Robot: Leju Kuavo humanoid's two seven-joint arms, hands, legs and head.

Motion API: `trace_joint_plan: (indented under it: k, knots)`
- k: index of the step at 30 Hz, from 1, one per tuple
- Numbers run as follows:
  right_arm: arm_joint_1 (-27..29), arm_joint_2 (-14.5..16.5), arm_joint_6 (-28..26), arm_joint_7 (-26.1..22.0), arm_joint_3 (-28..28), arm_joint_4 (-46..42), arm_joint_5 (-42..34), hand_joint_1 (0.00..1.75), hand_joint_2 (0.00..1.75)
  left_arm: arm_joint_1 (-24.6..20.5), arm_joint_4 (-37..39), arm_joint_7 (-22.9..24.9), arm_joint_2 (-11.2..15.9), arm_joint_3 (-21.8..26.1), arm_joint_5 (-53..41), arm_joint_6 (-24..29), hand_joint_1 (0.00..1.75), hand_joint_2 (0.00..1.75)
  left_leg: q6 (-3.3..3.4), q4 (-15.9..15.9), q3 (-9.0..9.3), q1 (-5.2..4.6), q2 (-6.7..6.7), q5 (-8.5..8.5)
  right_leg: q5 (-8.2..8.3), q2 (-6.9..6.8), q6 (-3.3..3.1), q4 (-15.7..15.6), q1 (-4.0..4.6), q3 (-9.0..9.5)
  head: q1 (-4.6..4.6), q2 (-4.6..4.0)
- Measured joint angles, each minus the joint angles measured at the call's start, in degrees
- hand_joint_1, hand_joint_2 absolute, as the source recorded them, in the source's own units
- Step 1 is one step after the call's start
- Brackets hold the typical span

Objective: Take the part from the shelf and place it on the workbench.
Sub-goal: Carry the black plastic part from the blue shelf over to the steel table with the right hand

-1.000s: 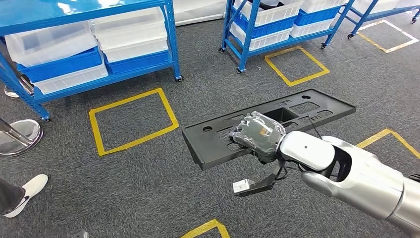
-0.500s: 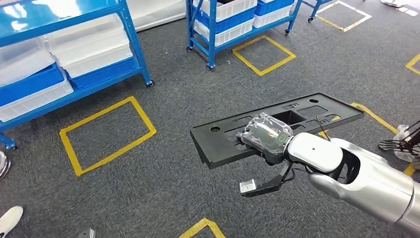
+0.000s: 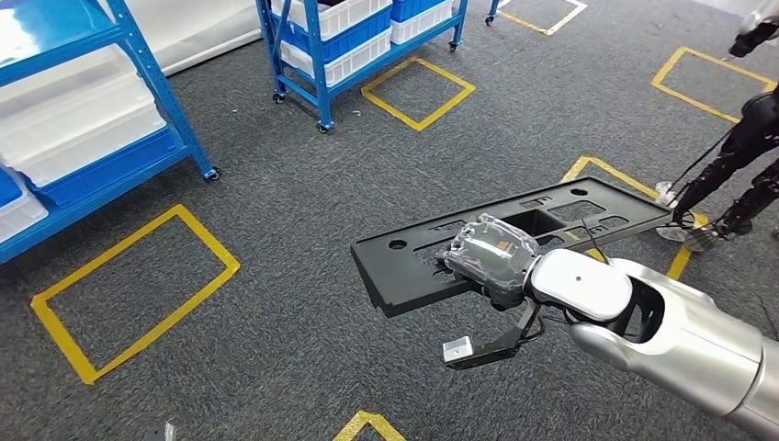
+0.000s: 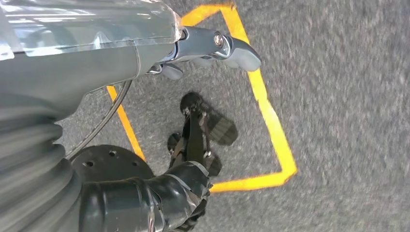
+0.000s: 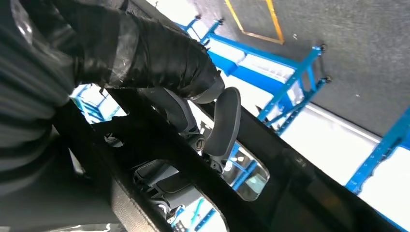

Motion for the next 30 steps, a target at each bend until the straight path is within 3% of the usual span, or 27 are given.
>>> trace_joint_plan:
  k: [2,4,5,6,8,10,11,13,15,17,19,20,21,22,24,26,27,28,30]
  knots:
    - [-0.1,-0.1,0.1,0.0,0.0,0.0,0.0,1.75,1.75,0.2,-0.1,0.0,0.0,0.0,0.0,0.0,0.00,1.75,0.50,-0.4,0.33,-0.16,1.46,-0.04,-2.89,-4.08,0.44,6.2,0.11,-3.15,0.30,-0.01]
    - [0.1,-0.1,0.3,0.0,0.0,0.0,0.0,1.75,1.75,0.2,-0.1,0.0,0.0,-0.1,0.0,0.0,0.00,1.75,0.65,-0.4,0.44,-0.40,2.91,-0.28,-4.88,-5.31,0.62,12.5,-0.13,-6.69,0.34,-0.01]
    - [0.2,-0.1,0.4,0.0,0.1,0.0,0.0,1.75,1.75,0.2,-0.1,0.0,0.0,-0.1,0.0,0.0,0.00,1.75,0.66,-0.4,0.57,-0.50,3.67,-0.45,-4.40,-5.44,0.55,13.1,-0.19,-7.17,0.34,-0.01]
    - [0.2,-0.1,0.4,0.0,0.1,0.0,0.0,1.75,1.75,0.2,-0.1,0.0,0.0,-0.1,0.0,0.0,0.00,1.75,0.65,-0.4,0.79,-0.59,4.40,-0.66,-2.92,-5.61,0.37,11.4,-0.17,-6.43,0.34,-0.01]
    - [0.1,-0.1,0.4,0.0,0.1,0.0,0.0,1.75,1.75,0.2,-0.1,-0.1,-0.1,-0.2,0.0,0.0,0.00,1.75,0.51,-0.5,1.48,-0.69,5.71,-1.17,0.91,-7.49,-0.41,3.5,0.43,-2.34,0.32,-0.01]
    - [-0.2,0.0,0.4,0.0,0.0,0.0,0.0,1.75,1.75,0.1,-0.1,-0.1,-0.2,-0.2,0.0,0.0,0.00,1.75,0.14,-0.7,2.04,-0.82,6.77,-1.54,2.44,-9.94,-1.39,-2.2,1.55,0.59,0.32,0.00]
    - [-0.3,0.0,0.4,0.0,0.0,0.0,0.0,1.75,1.75,0.1,-0.1,-0.1,-0.2,-0.2,0.0,0.0,0.00,1.75,-0.10,-0.9,2.27,-0.86,7.33,-1.65,2.29,-10.39,-1.80,-3.0,2.01,0.98,0.31,-0.01]
    - [-0.4,0.0,0.4,0.0,0.0,-0.1,0.0,1.75,1.75,0.1,-0.1,-0.1,-0.2,-0.3,0.0,0.0,0.00,1.75,-0.61,-1.3,2.76,-0.87,8.22,-1.91,2.52,-9.15,-2.47,-3.8,2.08,1.37,0.26,0.00]
    - [-0.5,-0.1,0.4,0.0,0.0,-0.2,0.0,1.75,1.75,0.1,-0.1,-0.1,-0.1,-0.3,0.0,0.0,0.00,1.75,-0.96,0.1,2.57,-0.73,6.38,-3.05,2.87,-7.91,-2.95,-5.0,1.69,2.41,0.22,0.01]
    - [-0.5,0.0,0.4,0.0,0.1,-0.3,0.0,1.75,1.75,0.2,-0.2,-0.1,0.0,-0.3,0.0,0.0,0.00,1.75,-1.18,5.7,-0.02,-0.60,3.27,-5.73,2.97,-6.74,-3.28,-5.6,1.43,3.11,0.17,-0.01]
    - [-0.4,0.0,0.4,0.0,0.4,-0.3,0.0,1.75,1.75,0.4,-0.3,-0.1,0.0,-0.3,0.0,0.1,0.00,1.75,-1.50,12.5,-3.97,-0.56,2.26,-7.86,2.79,-5.32,-3.50,-5.5,1.34,3.18,0.15,-0.01]
    - [-0.4,0.0,0.4,0.0,0.6,-0.3,0.0,1.75,1.75,0.4,-0.3,0.0,0.1,-0.3,0.0,0.1,0.00,1.75,-1.70,13.9,-5.17,-0.52,2.18,-7.48,2.64,-4.49,-3.49,-5.3,1.28,3.21,0.16,-0.01]
    - [-0.3,0.1,0.4,-0.1,0.8,-0.3,0.0,1.75,1.75,0.4,-0.3,0.0,0.1,-0.3,0.0,0.1,0.00,1.75,-1.88,13.2,-5.43,-0.45,2.13,-5.98,2.43,-3.62,-3.39,-5.0,1.16,3.23,0.17,-0.01]
    - [-0.3,0.2,0.4,-0.2,0.9,-0.3,0.0,1.75,1.75,0.4,-0.3,0.0,0.1,-0.3,0.1,0.1,0.00,1.75,-2.07,10.5,-4.67,-0.31,1.89,-3.58,2.11,-2.78,-3.16,-4.5,0.96,3.25,0.15,-0.01]
    - [-0.4,0.5,0.4,-0.3,1.1,-0.2,0.0,1.75,1.75,0.5,-0.4,0.0,0.1,-0.3,0.1,0.1,0.00,1.75,-2.37,4.2,-2.33,0.08,-0.16,-0.10,1.23,-1.37,-2.47,-3.1,0.62,2.88,0.15,-0.01]
    - [-0.5,1.0,0.5,-0.2,1.3,-0.2,0.1,1.75,1.75,0.5,-0.4,0.0,0.0,-0.3,0.1,0.1,0.00,1.75,-1.98,1.6,-1.37,0.22,-2.02,0.30,0.82,-0.12,-1.74,-2.0,0.48,1.92,0.12,-0.01]
    - [-0.5,1.2,0.5,-0.2,1.4,-0.2,0.1,1.75,1.75,0.4,-0.4,-0.1,0.0,-0.3,0.1,0.1,0.00,1.75,-1.59,1.4,-1.39,0.12,-2.08,0.16,0.91,0.53,-1.41,-1.8,0.42,1.50,0.10,0.00]
    - [-0.5,1.4,0.5,-0.2,1.5,-0.2,0.1,1.75,1.75,0.3,-0.4,-0.1,0.0,-0.3,0.1,0.1,0.00,1.75,-1.08,1.3,-1.35,0.09,-1.50,0.21,1.05,1.13,-1.11,-1.8,0.29,1.28,0.09,0.01]
    - [-0.5,1.8,0.5,-0.2,1.6,-0.1,0.2,1.75,1.75,0.2,-0.4,-0.1,0.0,-0.4,0.1,0.1,0.00,1.75,-0.32,0.6,-0.85,0.11,-0.31,0.49,0.49,-0.13,-0.60,-0.8,0.30,0.74,0.33,0.01]
